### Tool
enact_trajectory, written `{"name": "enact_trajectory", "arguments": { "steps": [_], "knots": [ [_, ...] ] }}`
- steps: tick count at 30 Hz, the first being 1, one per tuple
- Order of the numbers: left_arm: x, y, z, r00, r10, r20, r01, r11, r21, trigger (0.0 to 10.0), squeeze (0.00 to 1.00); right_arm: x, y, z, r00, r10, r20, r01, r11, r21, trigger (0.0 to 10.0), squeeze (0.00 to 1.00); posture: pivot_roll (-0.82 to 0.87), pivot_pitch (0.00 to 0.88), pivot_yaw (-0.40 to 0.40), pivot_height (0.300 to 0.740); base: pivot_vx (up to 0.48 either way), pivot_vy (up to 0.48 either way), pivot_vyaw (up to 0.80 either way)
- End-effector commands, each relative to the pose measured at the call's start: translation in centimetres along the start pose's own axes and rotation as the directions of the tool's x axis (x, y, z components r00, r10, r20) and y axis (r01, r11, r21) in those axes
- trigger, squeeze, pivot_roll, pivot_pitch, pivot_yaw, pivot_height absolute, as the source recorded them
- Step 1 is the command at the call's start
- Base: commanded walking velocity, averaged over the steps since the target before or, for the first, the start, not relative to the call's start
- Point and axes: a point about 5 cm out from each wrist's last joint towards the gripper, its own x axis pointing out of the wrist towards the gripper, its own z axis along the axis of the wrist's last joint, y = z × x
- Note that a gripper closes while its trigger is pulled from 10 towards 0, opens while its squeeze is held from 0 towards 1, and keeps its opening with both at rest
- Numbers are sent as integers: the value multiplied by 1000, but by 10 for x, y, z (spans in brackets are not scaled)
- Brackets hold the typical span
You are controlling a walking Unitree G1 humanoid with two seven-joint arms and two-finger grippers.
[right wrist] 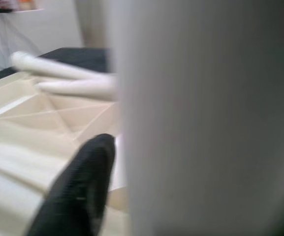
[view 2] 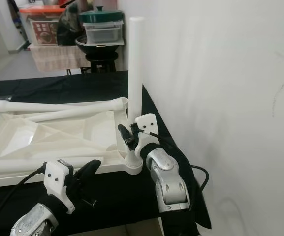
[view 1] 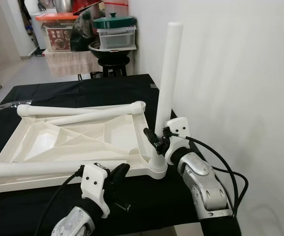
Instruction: Building children table
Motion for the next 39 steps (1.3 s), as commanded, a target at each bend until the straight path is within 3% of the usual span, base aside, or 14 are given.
{"name": "enact_trajectory", "arguments": {
  "steps": [1, 6, 7, 9, 10, 11, 12, 19, 20, 22, 23, 34, 37, 39],
  "knots": [
    [0, 1, -3, 1000, 4, -19, -4, 1000, 0, 10000, 0, 0, 5, 4, 999, 48, 11, -48, 998, 28, 10000, 1000, 48, 0, -18, 740, 0, 0, 0],
    [0, 1, -4, 1000, 0, -21, 0, 1000, -2, 10000, 0, 2, 5, 10, 994, 105, 18, -106, 994, 18, 10000, 1000, 48, 0, -19, 740, 0, 0, 0],
    [1, 0, -4, 1000, -2, -22, 2, 1000, -4, 10000, 0, 1, 7, 16, 974, 227, 15, -227, 974, 2, 10000, 0, 49, 0, -21, 740, 0, 0, 0],
    [2, -1, -5, 1000, -1, -21, 1, 1000, -5, 10000, 0, -4, 1, 27, 856, 515, -37, -516, 848, -122, 10000, 0, 53, 0, -28, 740, 0, 0, 0],
    [2, -1, -5, 1000, -1, -21, 1, 1000, -5, 10000, 0, -4, 1, 27, 856, 515, -37, -516, 848, -122, 10000, 0, 53, 0, -28, 740, 0, 0, 0],
    [2, -2, -5, 1000, 0, -20, 0, 1000, -7, 10000, 0, -5, -4, 31, 797, 601, -70, -603, 781, -160, 10000, 0, 53, 0, -32, 740, 0, 0, 0],
    [2, -2, -6, 1000, 0, -20, -1, 1000, -8, 10000, 0, -6, -7, 33, 764, 639, -89, -643, 744, -181, 10000, 0, 53, 0, -32, 740, 0, 0, 0],
    [1, -3, -7, 1000, 0, -23, 0, 1000, -12, 10000, 0, 13, -34, 43, 746, 659, -96, -666, 734, -134, 10000, 0, 70, 0, -38, 740, 0, 0, 0],
    [1, -3, -7, 1000, 0, -24, 0, 1000, -12, 10000, 0, 13, -37, 44, 736, 670, -97, -677, 727, -112, 6706, 0, 70, 0, -39, 740, 0, 0, 0],
    [1, -3, -7, 1000, 0, -25, 0, 1000, -12, 10000, 0, 13, -39, 44, 727, 680, -94, -687, 722, -89, 6706, 0, 70, 0, -39, 740, 0, 0, 0],
    [1, -4, -7, 1000, -1, -26, 0, 1000, -12, 10000, 0, 14, -42, 44, 726, 681, -95, -688, 722, -78, 0, 0, 70, 0, -39, 740, 0, 0, 0],
    [0, -4, -7, 1000, -5, -27, 5, 1000, -14, 10000, 0, 8, -54, 36, 713, 696, -89, -701, 710, -64, 0, 0, 65, 0, -33, 740, 0, 0, 0],
    [0, -4, -6, 1000, -5, -25, 4, 1000, -14, 10000, 0, 4, -55, 29, 743, 663, -89, -669, 740, -70, 0, 0, 58, 0, -32, 740, 0, 0, 0],
    [-1, -3, -5, 1000, -3, -23, 2, 1000, -14, 10000, 0, -3, -51, 13, 823, 559, -100, -565, 823, -51, 0, 0, 56, 0, -35, 740, 0, 0, 0]
  ]
}}
